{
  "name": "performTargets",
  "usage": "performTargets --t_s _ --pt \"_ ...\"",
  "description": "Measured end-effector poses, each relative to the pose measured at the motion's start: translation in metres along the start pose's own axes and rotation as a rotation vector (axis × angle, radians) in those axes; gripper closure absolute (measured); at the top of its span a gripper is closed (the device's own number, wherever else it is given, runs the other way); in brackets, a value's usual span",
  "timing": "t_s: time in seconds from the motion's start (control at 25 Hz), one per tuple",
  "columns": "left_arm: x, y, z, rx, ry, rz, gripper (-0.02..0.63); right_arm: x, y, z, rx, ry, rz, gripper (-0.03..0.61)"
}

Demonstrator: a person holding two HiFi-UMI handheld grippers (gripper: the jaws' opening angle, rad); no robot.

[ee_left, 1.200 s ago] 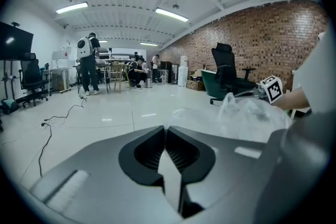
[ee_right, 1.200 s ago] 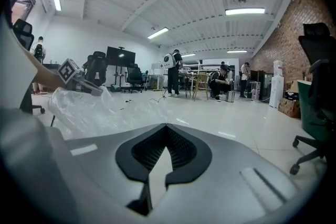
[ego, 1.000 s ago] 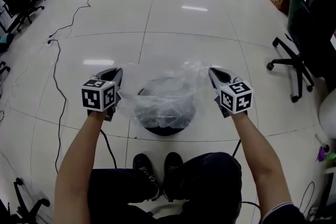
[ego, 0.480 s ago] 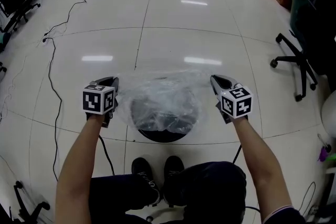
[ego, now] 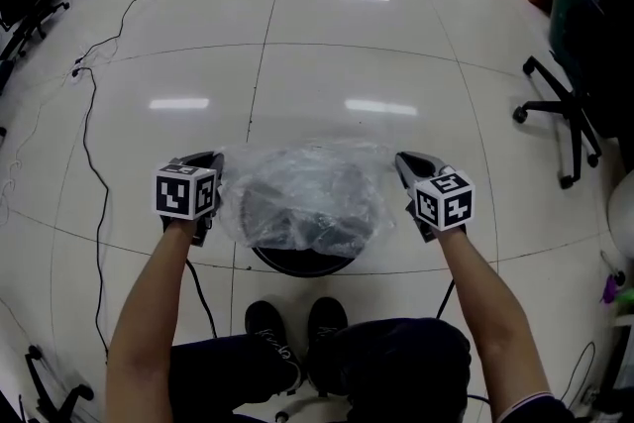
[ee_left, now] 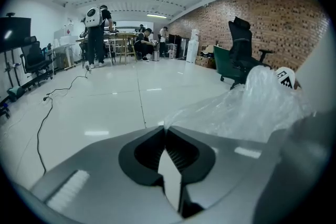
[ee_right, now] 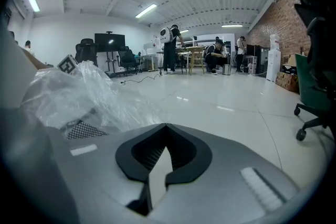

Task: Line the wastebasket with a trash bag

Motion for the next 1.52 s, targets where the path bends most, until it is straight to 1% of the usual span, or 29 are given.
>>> performTargets --t_s 0.12,0.28,0.8,1.16,1.44,1.52 --pt "0.000 -0.007 -0.003 0.005 0.009 0.005 0.603 0.002 -0.005 0.002 -0.005 -0.004 -0.003 0.577" --pt "-0.003 -0.016 0.003 -0.016 0.013 0.001 0.603 0.001 -0.014 0.008 -0.017 -0.009 -0.015 0.577" --pt "-0.015 -0.022 0.046 -0.084 0.040 -0.013 0.603 -0.013 -0.020 0.041 -0.066 -0.032 -0.042 0.577" --pt "-0.011 -0.014 0.066 -0.116 0.019 0.004 0.603 -0.023 -0.007 0.053 -0.075 -0.043 -0.041 0.577" --pt "-0.003 -0.002 0.065 -0.110 -0.005 0.042 0.598 -0.029 0.002 0.051 -0.071 -0.038 -0.038 0.577" --pt "0.001 0.003 0.066 -0.121 -0.016 0.059 0.581 -0.031 0.005 0.050 -0.071 -0.035 -0.039 0.577"
Point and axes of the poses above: the fingertips, and each gripper's own axes: y backward along the fingers, x to its right, z out of its underside, the point moved 1 cm from there along y, backward along the fingers, and after that the axes turned 9 degrees about y, right-handed, at the moved point
